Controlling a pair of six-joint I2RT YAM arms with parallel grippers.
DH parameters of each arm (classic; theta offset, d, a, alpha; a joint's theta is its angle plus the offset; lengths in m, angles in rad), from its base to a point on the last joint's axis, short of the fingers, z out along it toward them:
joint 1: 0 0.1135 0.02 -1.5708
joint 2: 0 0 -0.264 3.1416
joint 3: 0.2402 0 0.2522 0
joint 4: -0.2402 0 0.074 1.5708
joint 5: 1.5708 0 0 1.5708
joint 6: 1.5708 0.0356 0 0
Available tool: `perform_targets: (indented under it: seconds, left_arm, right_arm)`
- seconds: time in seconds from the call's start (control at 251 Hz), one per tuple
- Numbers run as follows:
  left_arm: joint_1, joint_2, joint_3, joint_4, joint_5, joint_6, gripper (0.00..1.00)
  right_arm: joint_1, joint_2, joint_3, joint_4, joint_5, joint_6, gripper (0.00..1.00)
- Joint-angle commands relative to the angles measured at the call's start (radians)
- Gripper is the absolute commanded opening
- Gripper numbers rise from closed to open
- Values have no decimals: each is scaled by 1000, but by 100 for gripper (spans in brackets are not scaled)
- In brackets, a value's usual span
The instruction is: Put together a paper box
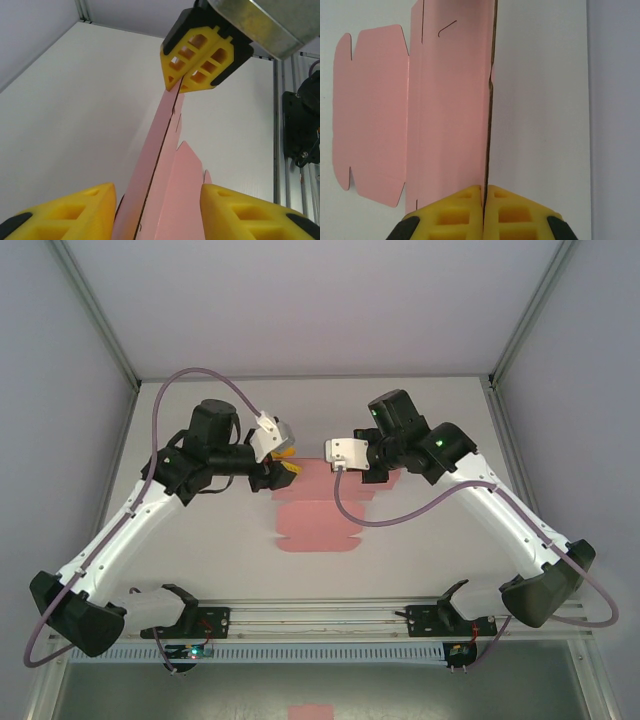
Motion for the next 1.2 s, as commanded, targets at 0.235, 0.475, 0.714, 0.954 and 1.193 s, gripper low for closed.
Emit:
perform_targets:
  seconds: [0.235, 0.475, 0.714, 0.954, 1.193]
  left_arm:
    - [-83, 11, 24, -49, -144, 53, 25]
    - [-132, -7, -9, 62, -311, -21, 15]
    - [-206, 42, 22, 177, -649, -151, 4]
    - [-274, 134, 51, 255, -938, -317, 6]
    - [-308, 169, 0, 433, -1039, -524, 14]
  right_arm:
    - [-2, 11, 41, -13, -54, 48, 0]
    - [-1, -14, 2, 78, -3, 138, 0]
    - [29, -30, -57, 233, 117, 294, 0]
    - [73, -43, -89, 343, 197, 486, 0]
    - [99, -48, -110, 391, 208, 624, 0]
